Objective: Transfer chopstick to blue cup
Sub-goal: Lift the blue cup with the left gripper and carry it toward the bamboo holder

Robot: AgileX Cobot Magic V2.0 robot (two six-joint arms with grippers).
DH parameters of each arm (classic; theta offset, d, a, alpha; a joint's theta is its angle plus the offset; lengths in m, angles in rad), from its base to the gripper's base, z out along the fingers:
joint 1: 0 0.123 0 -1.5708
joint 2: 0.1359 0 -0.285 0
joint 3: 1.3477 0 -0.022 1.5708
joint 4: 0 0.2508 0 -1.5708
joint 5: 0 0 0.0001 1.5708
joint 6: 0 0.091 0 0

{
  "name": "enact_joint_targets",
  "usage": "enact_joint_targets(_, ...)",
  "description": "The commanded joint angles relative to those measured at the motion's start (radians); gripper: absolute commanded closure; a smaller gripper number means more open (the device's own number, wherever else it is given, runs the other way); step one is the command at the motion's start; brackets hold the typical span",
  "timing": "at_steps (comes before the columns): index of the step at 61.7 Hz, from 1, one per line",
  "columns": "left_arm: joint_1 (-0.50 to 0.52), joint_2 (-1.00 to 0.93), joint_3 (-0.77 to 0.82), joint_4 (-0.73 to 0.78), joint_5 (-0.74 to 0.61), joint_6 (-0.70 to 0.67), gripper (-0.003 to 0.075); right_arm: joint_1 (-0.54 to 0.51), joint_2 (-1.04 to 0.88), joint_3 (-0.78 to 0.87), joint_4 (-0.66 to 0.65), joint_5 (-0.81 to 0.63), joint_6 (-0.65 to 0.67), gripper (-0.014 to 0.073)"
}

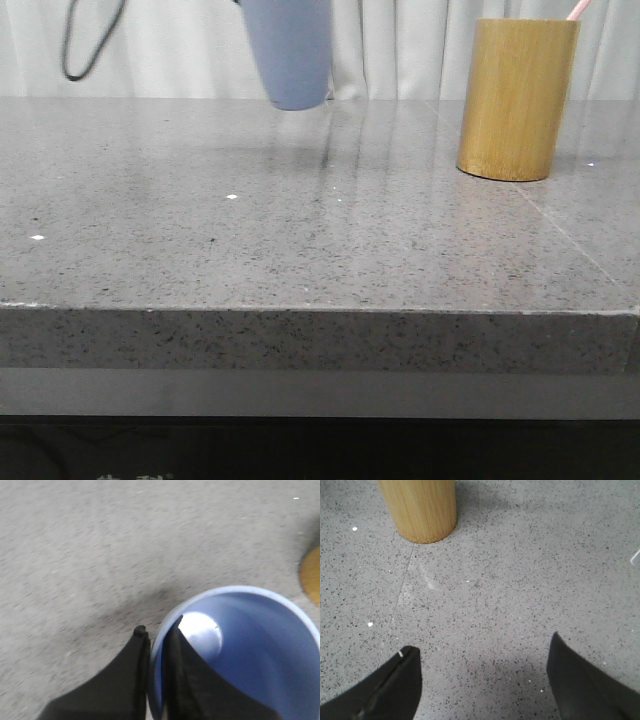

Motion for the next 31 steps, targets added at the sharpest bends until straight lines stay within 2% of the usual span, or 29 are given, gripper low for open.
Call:
enact_joint_targets(1, -0.038, -0.027, -0.050, -0.006, -0.038, 0.000, 0.0739, -0.003, -0.005, -0.028, 0.000, -0.054, -0.005, 0.0052)
enact_joint_targets(31, -0.064, 0.035, -0.050, -0.007, -0.032, 0.000, 0.0739, -0.003, -0.005, -0.028, 0.004, -0.055, -0.005, 0.0052)
